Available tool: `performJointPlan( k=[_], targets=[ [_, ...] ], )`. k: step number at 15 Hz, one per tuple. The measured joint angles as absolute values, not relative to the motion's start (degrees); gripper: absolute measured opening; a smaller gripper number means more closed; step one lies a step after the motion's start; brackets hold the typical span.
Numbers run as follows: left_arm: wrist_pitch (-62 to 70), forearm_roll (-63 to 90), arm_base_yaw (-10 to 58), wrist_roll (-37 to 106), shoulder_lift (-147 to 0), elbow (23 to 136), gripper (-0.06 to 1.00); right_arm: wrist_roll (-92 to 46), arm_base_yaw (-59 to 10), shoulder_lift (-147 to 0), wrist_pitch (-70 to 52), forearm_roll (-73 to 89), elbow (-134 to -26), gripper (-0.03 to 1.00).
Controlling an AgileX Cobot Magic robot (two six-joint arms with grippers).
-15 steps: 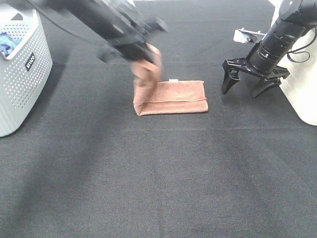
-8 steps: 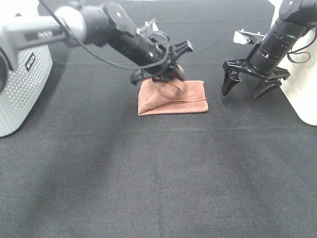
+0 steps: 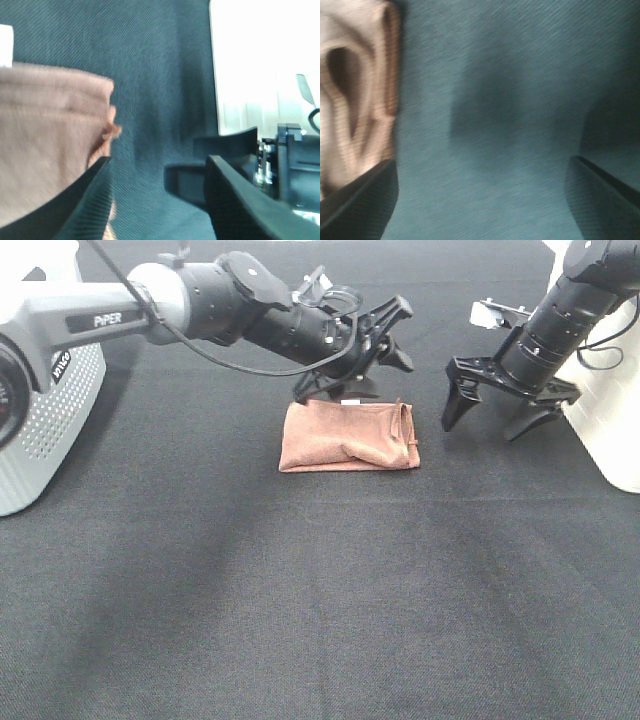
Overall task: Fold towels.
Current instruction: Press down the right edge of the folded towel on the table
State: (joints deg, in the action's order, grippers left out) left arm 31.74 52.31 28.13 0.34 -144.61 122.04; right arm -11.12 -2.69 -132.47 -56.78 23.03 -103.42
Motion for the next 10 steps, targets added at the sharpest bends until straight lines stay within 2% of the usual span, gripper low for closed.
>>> performJointPlan(
  k=[4,6,10],
  targets=[
    [35.35,45.72,21.2,5.21,-141.06,122.04,0.53,-18.85,-2.81,-130.06,-58.27,38.16,-103.42,0.84],
    [39.19,43.09,17.36,5.56,-139.74,122.1,0.53,-25.9,-5.1,-130.0,-59.47,51.51,-103.42,0.84],
    [44.4,42.63,14.04,5.61,-138.77,122.1,0.53,-33.12,-9.57,-134.93,-59.42,61.71,-103.59,0.84]
  ],
)
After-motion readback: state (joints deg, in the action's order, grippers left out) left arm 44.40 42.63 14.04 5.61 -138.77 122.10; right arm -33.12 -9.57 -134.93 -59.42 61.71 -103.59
